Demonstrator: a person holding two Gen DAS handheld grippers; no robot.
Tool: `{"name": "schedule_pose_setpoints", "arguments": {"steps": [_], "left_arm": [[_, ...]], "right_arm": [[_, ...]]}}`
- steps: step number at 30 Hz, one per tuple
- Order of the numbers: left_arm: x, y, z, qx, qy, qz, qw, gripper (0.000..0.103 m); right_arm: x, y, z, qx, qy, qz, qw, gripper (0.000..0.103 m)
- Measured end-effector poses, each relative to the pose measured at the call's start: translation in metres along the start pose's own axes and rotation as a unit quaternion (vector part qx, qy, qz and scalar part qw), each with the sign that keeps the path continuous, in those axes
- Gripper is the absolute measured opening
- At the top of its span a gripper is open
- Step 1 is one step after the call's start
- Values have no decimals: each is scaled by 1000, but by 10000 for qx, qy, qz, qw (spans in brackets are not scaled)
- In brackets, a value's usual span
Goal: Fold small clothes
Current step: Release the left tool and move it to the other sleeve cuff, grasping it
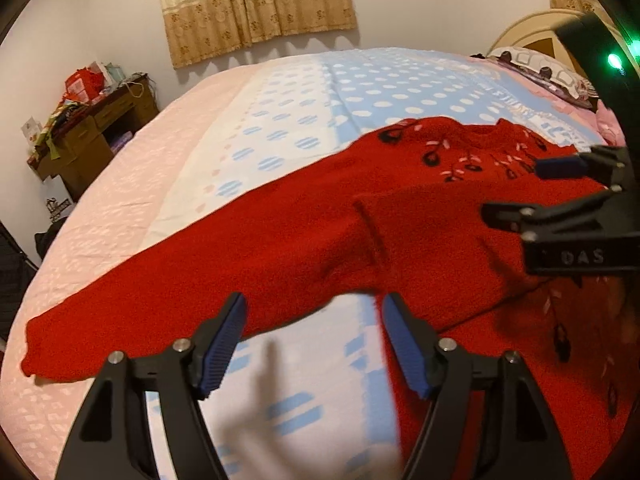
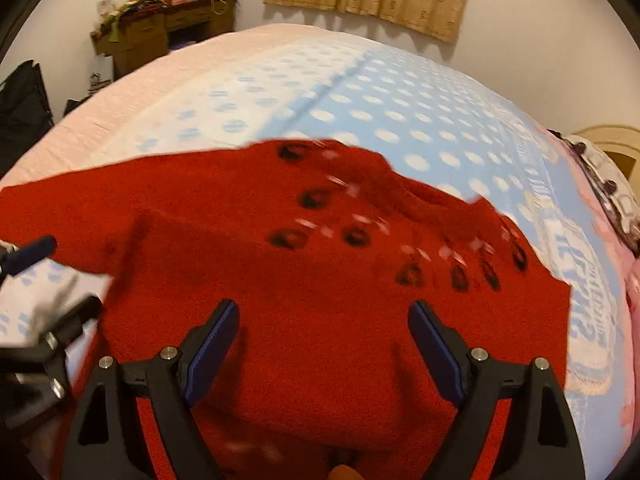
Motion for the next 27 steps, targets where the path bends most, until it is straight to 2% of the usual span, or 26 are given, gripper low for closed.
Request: {"name": "schedule_pose_setpoints", "arguments": {"steps": [2,6,8,11,14,15,20,25,27], "left_arm": [[-8,-3,-3,-38,-30,69,10000,74],[-35,-15,-15,-71,-157,282,9995,74],[-54,-20,-24,-104,-249,459,9986,75],[-96,-32,-39,-163,-549,842,9948,75],[-150,-51,-59,-194,-975,1416,9849,75],[-162,-57,-65,-180,-1117,1493,9823,75],[-221,-74,-83,-63,-2055,1476,9674,75],[-245,-60,-83,34,-2717,1349,9529,75],[-253,-50,-84,-1,-2983,1195,9470,75]], "right_arm": [[-19,4,6,17,-41,240,9997,87],[-50,30,-4,-296,-158,541,9980,87],[-54,27,-8,-119,-87,506,9986,87],[-51,20,-8,-81,-82,465,9989,87],[-50,-2,-14,158,-273,243,9992,87],[-50,-9,-17,231,-340,244,9989,87],[-56,-31,-36,447,-598,316,9967,87],[-64,-43,-44,578,-779,322,9948,87],[-65,-46,-46,587,-806,330,9945,87]]}}
Point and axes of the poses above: each gripper's, at about its wrist camera, not at the fingertips, and y roughly the way its jaws point, x to its right, z to its top, the point moved 3 cm from there along y, roughly the way its jaws point, and after that the axes turned 7 degrees about -z, right-handed, at the moved point
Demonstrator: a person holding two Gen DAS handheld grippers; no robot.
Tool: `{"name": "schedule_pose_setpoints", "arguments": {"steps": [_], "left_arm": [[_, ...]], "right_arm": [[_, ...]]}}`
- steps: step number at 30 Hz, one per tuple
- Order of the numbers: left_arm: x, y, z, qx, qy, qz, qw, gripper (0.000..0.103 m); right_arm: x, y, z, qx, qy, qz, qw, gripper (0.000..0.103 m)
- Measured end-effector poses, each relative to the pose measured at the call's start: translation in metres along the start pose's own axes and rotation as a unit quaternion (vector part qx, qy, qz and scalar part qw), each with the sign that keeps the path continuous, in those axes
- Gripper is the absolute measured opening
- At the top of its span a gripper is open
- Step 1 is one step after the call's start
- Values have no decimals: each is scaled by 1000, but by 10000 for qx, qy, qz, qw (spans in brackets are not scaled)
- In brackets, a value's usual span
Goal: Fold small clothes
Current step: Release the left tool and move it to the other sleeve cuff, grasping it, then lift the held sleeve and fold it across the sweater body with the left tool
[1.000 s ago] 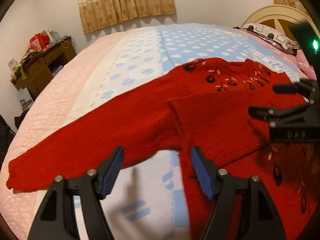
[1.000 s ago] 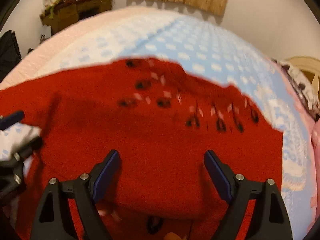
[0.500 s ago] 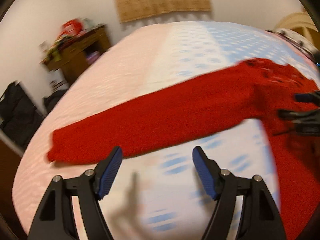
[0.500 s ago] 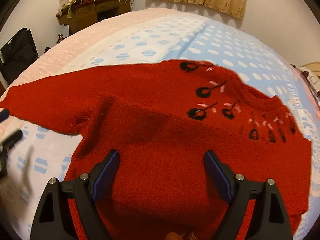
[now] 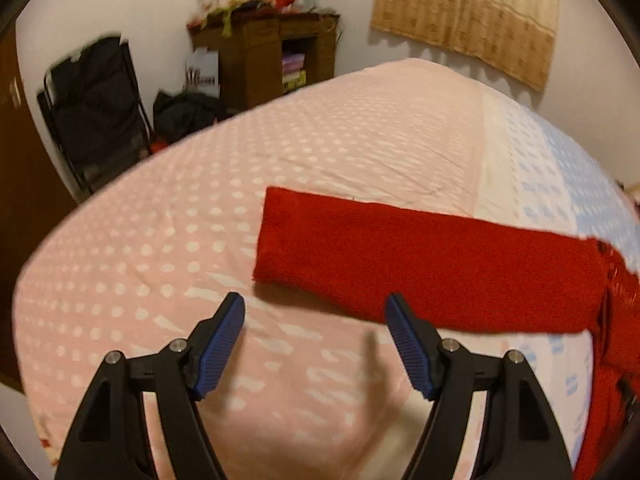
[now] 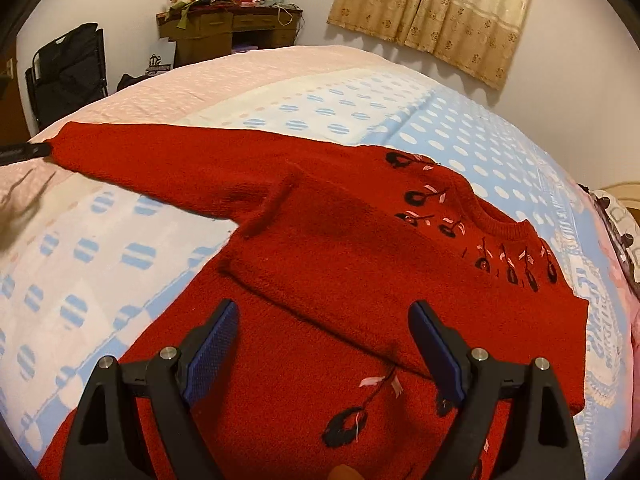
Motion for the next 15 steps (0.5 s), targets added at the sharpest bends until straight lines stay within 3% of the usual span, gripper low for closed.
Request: {"name": "schedule_pose_setpoints", "arguments": {"steps": [6,7,11,15], "left_arm": [[-10,22,11,-41,-553,-166,9983,72],[-10,25,14,-19,-553,-145,9984,68],[-20,31,23,68,-710,-51,9974,20],[-21,28,25,26,-749,-229,9969,20]], "right_arm": [[2,-7,-6,50,28,-92,9999,87],[2,-7,-7,60,48,-82,9999,87],[1,-9,-8,74,43,-67,9999,87],[0,-15,-10,127,27,-35,9999,87]]}}
Point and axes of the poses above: each gripper's, at about its wrist camera, not at the fingertips, and y roughly the way its jaws point, x to its right, z to its top, the point moved 3 cm from there along y, roughly the way its jaws point, and after that the axes turned 7 degrees about -z, right-handed, at the moved point
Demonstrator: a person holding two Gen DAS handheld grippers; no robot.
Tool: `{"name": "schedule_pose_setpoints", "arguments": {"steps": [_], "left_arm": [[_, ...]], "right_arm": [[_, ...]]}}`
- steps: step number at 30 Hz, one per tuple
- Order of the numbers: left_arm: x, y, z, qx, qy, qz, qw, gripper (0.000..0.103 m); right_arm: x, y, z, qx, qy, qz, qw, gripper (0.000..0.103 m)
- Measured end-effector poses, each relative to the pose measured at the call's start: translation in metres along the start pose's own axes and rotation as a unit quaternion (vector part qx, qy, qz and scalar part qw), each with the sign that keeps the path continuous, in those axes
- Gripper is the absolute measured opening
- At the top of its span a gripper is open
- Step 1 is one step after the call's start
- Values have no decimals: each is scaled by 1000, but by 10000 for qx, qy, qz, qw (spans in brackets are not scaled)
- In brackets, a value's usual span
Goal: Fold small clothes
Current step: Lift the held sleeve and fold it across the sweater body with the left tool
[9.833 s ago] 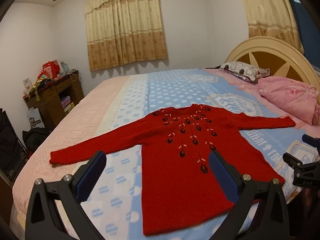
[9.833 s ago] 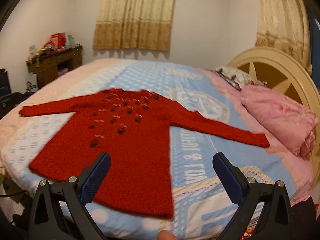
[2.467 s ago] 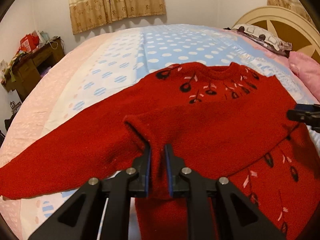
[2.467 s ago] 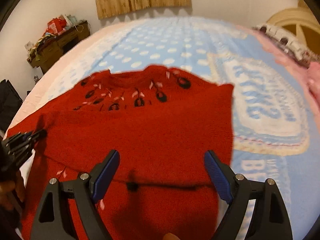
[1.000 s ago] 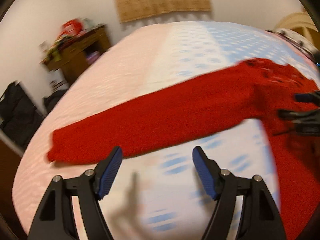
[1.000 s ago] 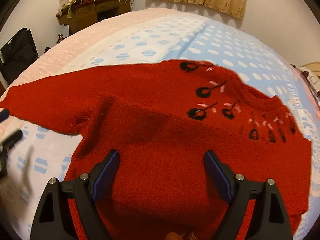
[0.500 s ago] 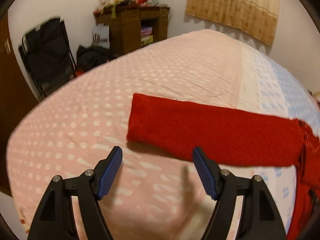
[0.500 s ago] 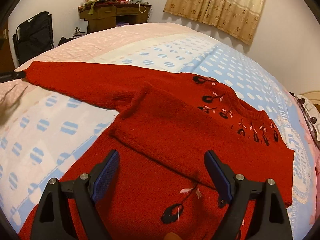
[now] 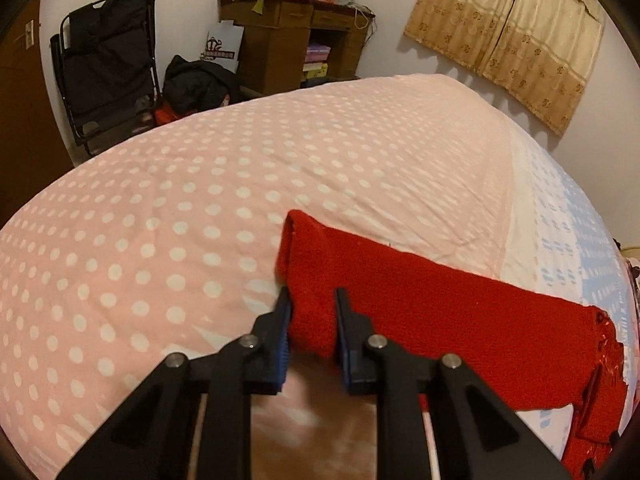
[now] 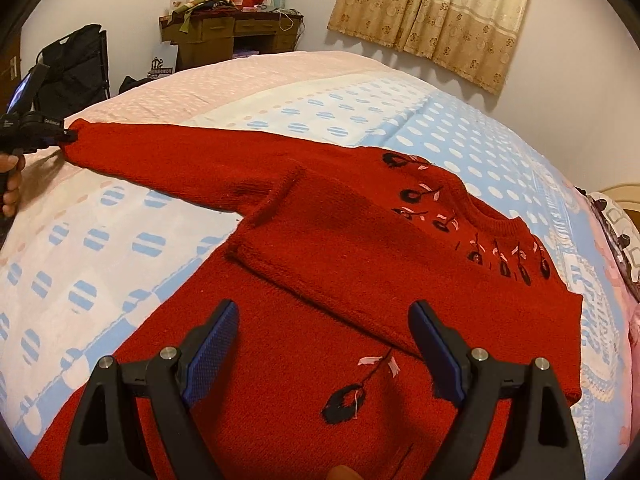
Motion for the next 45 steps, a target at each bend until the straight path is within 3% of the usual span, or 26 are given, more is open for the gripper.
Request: {"name": "schedule_pose_setpoints", "arguments": {"steps": [13,18,25,32,45], "left_arm": [[45,-54,12,420,353,-758,9956,19],[83,-79,16,547,541,-1330,9881,19],[132,-102,15,633,848,-1845,9771,18],[166,-108,13,632,920,-2180,9696,17],[258,-137,1,630,1262,-2999,9435,17]], "right_arm": [[3,-5,-2,-13,3,-127,9999,87],[19,-6,-1,-127,116,-327,9993,87],[43,-17,-7,-203,266,-370,9988,87],[59,-26,-20,-235,408,-360,9982,87],[96,-43,-49,-344,799,-339,9956,87]]}}
Point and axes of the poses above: each gripper's, at about its wrist camera, not at the fingertips, and y roughly the way its jaws point, x to its right, z to its top, the point moved 3 cm from there along y, roughly the way its jaws point, and after that the axes turned 7 degrees about -z, right-handed, at the moved point
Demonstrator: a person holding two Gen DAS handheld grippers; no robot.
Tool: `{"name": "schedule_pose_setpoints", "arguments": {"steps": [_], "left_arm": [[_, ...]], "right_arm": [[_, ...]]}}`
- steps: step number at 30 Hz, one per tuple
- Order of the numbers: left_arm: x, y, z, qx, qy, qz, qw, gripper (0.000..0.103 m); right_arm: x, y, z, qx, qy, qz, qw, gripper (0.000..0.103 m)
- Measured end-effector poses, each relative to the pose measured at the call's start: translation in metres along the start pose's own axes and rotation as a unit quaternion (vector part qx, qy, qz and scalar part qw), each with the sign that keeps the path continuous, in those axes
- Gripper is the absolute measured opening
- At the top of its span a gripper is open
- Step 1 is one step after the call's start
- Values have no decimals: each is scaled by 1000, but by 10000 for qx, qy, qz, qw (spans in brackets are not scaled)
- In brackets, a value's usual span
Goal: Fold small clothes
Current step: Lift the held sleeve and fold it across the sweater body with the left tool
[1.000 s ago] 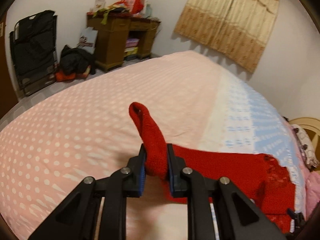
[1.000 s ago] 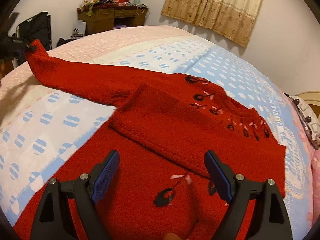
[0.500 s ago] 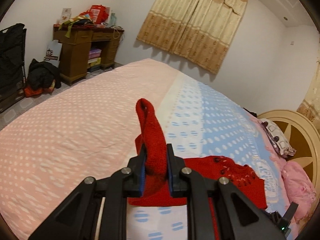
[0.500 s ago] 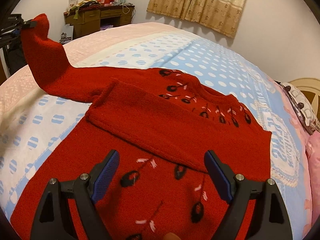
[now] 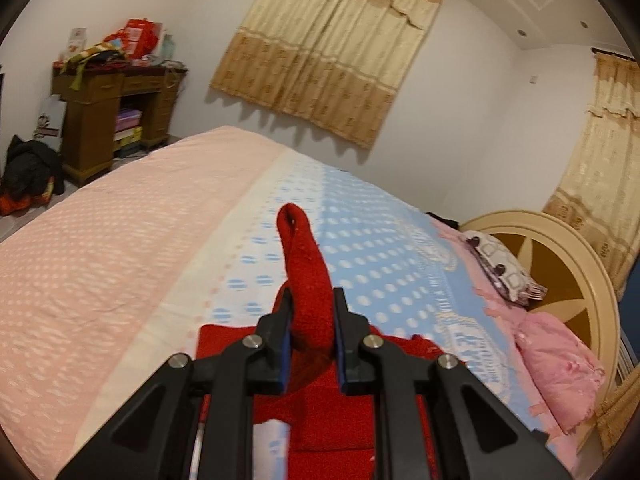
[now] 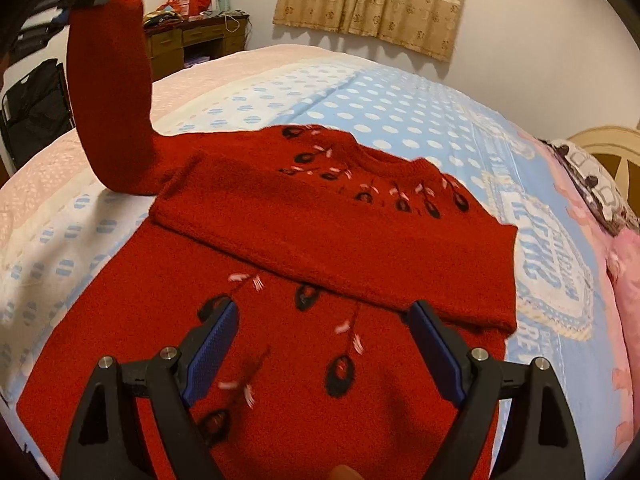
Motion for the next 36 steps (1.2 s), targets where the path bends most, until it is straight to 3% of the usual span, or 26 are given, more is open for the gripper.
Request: {"name": "schedule_pose_setpoints", "arguments": {"steps": [21,28,36], "left_arm": [[142,61,-10,-377,581,-944,9931,17],[177,91,-32,-678,680,-1136,9889,17],[215,135,-86,-1022,1063,-1110,9828,17]], "right_arm": [[50,-11,-44,-141,857,100,9962,87],[66,-11,-58,-175,1080,46,9940,87],[84,-14,-75,-273,1429,60,9893,87]]}}
Point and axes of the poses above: each gripper's, at about its wrist camera, not at the fingertips, and y roughly the way its jaws point, x to its right, z to its top, the point moved 3 cm from there along y, roughly the way its jaws point, and after that the axes turned 7 degrees about -z, right-handed, at the moved point
